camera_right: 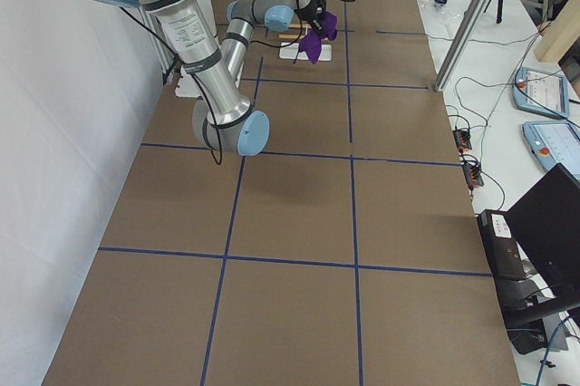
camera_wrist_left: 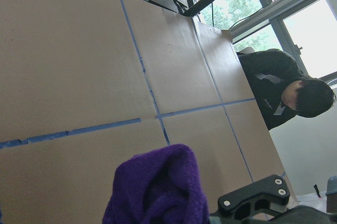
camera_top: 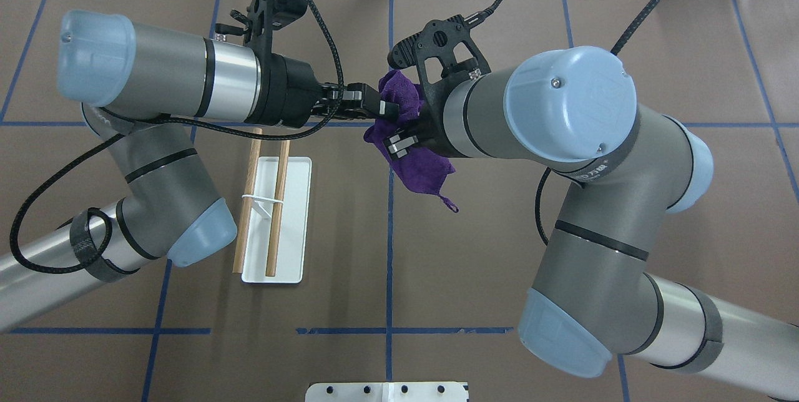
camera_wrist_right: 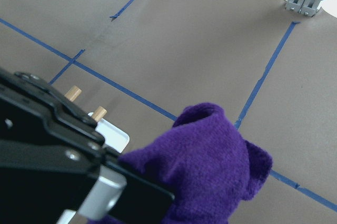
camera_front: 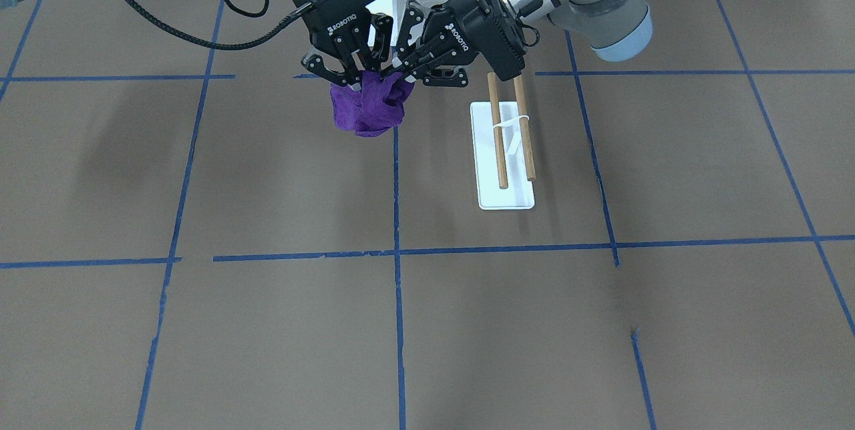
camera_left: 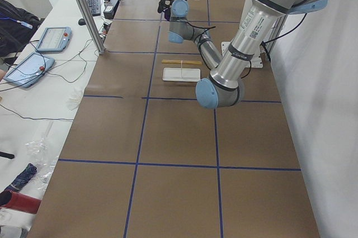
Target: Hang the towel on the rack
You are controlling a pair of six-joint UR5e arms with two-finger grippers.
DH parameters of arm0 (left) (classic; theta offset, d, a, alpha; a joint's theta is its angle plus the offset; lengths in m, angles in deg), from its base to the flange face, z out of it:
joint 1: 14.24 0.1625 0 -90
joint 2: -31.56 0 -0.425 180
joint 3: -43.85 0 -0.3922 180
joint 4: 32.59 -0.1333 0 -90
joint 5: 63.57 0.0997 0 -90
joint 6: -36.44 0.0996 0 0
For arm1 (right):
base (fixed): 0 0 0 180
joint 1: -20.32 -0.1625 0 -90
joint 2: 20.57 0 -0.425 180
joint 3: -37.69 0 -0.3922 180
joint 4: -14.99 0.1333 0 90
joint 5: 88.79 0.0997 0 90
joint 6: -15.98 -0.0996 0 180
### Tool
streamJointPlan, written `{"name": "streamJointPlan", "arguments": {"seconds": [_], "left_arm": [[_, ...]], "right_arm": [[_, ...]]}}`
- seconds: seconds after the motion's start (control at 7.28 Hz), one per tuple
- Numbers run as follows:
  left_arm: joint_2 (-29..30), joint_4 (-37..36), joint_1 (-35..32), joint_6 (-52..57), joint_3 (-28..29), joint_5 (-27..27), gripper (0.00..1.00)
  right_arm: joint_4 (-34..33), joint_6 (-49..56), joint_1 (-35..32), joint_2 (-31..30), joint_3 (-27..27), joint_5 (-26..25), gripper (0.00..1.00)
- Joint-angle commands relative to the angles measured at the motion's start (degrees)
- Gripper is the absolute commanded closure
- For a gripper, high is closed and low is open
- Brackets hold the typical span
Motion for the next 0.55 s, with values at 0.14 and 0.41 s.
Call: {"name": "streamJointPlan", "arguments": {"seconds": [0.14,0.41], "left_arm": [[-0.02,0.01,-0.01,0.00,-0.10,-0.22,1.00],[0.07,-0.08,-0.01,-0.17,-0.10,-0.22,1.00]], "right_arm": [[-0.21,-0.26,0.18,-0.68,-0.99,0.35,0.00],[-0.21,-0.26,0.26,-1.03,-1.43,0.35,0.00]]}}
